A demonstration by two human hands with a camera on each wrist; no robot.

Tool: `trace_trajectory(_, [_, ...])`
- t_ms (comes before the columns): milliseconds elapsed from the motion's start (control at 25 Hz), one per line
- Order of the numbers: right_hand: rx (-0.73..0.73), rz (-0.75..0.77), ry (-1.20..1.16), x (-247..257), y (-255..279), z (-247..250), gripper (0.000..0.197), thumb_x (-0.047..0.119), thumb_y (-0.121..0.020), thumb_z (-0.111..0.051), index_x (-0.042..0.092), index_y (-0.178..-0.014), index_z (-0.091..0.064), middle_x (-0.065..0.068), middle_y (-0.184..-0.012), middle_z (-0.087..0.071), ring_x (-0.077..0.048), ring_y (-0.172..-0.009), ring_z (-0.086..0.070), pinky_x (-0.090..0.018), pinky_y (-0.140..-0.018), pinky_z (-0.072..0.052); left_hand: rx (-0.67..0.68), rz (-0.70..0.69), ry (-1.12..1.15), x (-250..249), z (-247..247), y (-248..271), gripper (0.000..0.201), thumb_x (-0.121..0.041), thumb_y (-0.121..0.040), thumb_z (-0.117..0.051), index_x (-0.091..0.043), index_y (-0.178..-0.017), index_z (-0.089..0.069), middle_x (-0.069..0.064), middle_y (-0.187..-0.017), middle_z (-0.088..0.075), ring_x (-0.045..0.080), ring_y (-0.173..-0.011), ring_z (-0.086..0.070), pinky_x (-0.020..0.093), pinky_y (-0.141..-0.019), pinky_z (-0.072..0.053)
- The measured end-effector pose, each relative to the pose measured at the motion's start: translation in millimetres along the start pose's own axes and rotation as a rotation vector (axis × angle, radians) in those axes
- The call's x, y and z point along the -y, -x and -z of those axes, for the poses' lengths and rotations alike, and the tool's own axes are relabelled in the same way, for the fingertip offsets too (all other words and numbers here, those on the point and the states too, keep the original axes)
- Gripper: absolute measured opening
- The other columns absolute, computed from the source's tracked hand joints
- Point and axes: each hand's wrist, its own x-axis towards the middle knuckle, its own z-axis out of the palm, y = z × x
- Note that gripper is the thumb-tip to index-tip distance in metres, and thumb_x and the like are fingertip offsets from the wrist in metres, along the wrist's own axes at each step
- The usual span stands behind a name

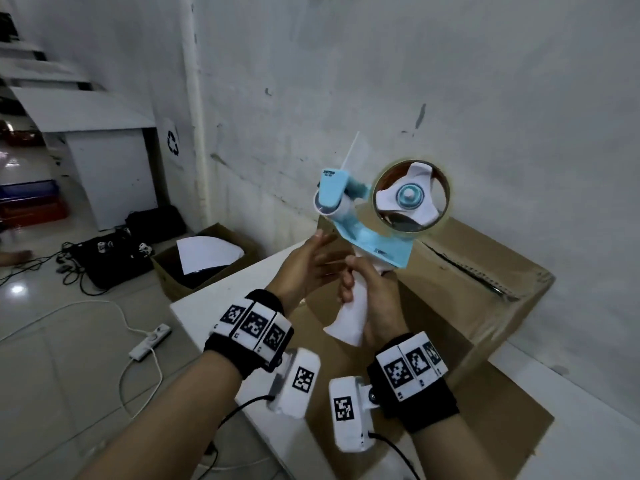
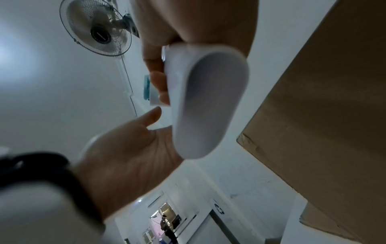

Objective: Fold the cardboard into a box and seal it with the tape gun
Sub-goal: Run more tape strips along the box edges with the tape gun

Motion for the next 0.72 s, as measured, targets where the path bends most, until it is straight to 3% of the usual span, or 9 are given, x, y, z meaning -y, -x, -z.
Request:
trace_trajectory(80, [-0.041,0.021,0.043,-15.4,-10.8,-15.0,0.011,0.004,-0.085,-0.060,0.006,-0.089,-0.050,0.000,-0.045,-0.046,-0.009,-0.035,-0.041,-0.019,-0.039,-0.036,0.032,0.028,0.111,-12.4,18.0,-12.8,0.040,-0.037,-0.099,-0.024,-0.012,-0.118,-0.049,0.008,-0.098,-0.061,0.014,-0.076,-0.062,0.021,-0.065,-0.055])
trace_trajectory(120, [-0.062,0.040,0.060,-20.4,-16.6,-22.0,0.011,0.005,-0.084,-0.061,0.006,-0.088,-0.051,0.000,-0.046,-0.047,-0.009,-0.036,-0.042,-0.020,-0.040,-0.036,0.048,0.033,0.127,-17.2,28.2,-21.8,0.039,-0.035,-0.099,-0.026,-0.010,-0.116,-0.051,0.009,-0.100,-0.061,0.015,-0.078,-0.063,0.019,-0.064,-0.056])
trace_trajectory(280, [-0.110,0.103,0.065,-20.3,-37.0,-36.5,0.023,0.000,-0.087,-0.056,0.008,-0.066,-0.052,-0.001,-0.043,-0.044,-0.011,-0.035,-0.041,-0.022,-0.041,-0.034,0.155,0.074,0.142,-28.9,50.6,-50.9,0.027,-0.025,-0.098,-0.035,-0.015,-0.107,-0.058,0.006,-0.103,-0.067,0.012,-0.083,-0.069,0.019,-0.074,-0.057])
trace_trajectory(520, [-0.257,0.179,0.125,-9.5,-80.9,-38.0,0.026,0.000,-0.087,-0.058,0.010,-0.063,-0.054,0.000,-0.044,-0.046,-0.012,-0.038,-0.042,-0.023,-0.043,-0.035,0.229,0.097,0.085,-34.0,56.1,-111.7,0.025,-0.011,-0.089,-0.054,-0.006,-0.112,-0.062,0.004,-0.096,-0.074,0.012,-0.088,-0.071,0.019,-0.075,-0.057])
trace_trajectory(640, [-0.294,0.148,0.051,-10.7,-97.4,-42.4,0.026,0.006,-0.088,-0.057,0.012,-0.063,-0.058,0.000,-0.046,-0.046,-0.011,-0.039,-0.042,-0.024,-0.046,-0.033,0.108,-0.023,-0.045,-27.4,49.4,-132.2,0.026,-0.016,-0.079,-0.066,-0.011,-0.104,-0.061,0.004,-0.097,-0.071,0.015,-0.086,-0.070,0.024,-0.073,-0.057])
trace_trajectory(720, [-0.266,0.116,-0.048,-9.4,-107.3,-42.3,0.021,0.010,-0.089,-0.056,0.011,-0.069,-0.058,-0.002,-0.049,-0.044,-0.010,-0.037,-0.040,-0.022,-0.044,-0.032,0.016,-0.163,-0.139,-24.3,43.3,-143.5,0.025,-0.019,-0.077,-0.069,-0.011,-0.098,-0.059,0.001,-0.094,-0.066,0.006,-0.083,-0.067,0.022,-0.074,-0.056])
